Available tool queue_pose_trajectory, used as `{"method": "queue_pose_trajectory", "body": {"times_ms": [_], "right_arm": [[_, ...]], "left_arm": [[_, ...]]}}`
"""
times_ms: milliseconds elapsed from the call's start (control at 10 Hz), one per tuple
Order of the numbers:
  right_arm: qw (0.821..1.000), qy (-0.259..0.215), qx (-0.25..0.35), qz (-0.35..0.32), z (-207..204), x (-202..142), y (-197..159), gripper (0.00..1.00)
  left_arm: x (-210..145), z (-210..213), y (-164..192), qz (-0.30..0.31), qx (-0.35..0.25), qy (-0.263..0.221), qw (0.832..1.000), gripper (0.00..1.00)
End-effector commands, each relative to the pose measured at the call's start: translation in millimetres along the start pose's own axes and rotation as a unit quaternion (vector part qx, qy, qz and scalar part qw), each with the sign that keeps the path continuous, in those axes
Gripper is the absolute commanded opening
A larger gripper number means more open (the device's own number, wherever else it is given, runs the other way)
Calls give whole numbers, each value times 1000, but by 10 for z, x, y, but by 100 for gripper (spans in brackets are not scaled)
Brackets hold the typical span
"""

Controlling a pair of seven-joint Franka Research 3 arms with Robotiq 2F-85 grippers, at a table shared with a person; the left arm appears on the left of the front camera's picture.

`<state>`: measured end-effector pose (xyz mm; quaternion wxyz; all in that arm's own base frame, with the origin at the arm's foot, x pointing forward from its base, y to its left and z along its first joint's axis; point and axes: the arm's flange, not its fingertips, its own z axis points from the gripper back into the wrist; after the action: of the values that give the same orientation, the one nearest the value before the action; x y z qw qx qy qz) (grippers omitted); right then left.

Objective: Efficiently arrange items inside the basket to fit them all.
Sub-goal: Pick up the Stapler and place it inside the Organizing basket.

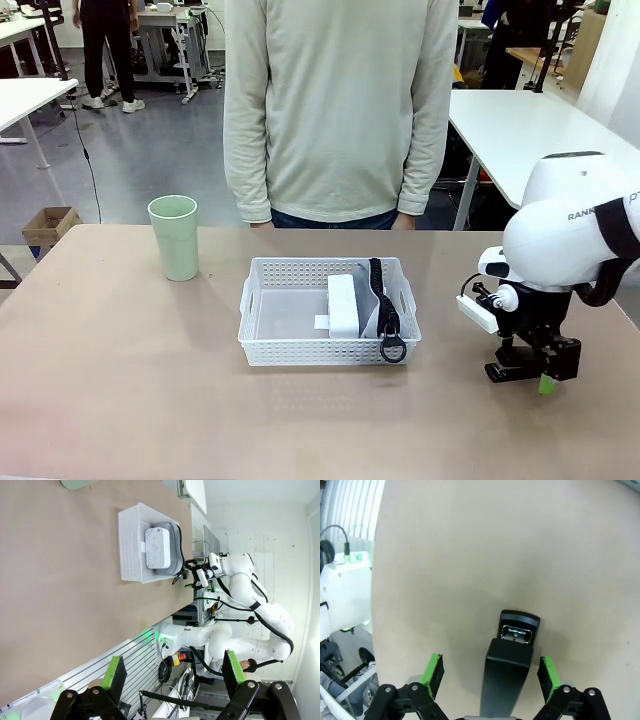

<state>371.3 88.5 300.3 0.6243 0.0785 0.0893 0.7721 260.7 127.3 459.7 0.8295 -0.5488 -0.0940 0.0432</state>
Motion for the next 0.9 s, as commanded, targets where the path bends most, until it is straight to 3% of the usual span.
{"method": "queue_pose_trajectory", "body": {"times_ms": [0, 500, 600, 700, 800], "right_arm": [[999, -8, -25, -20, -156, -68, 139, 100], [999, -13, -43, -12, -161, -120, 205, 100], [999, -3, -53, -9, -161, -135, 208, 75], [999, -5, -45, -11, -160, -136, 216, 40], [999, -3, -42, -13, -162, -141, 222, 15]], "left_arm": [[-25, 5, -14, -3, -10, -1, 1000, 100], [-25, 5, -14, -3, -10, -1, 1000, 100], [-25, 5, -14, -3, -10, -1, 1000, 100], [-25, 5, -14, -3, -10, -1, 1000, 100], [-25, 5, -14, -3, -10, -1, 1000, 100]]}}
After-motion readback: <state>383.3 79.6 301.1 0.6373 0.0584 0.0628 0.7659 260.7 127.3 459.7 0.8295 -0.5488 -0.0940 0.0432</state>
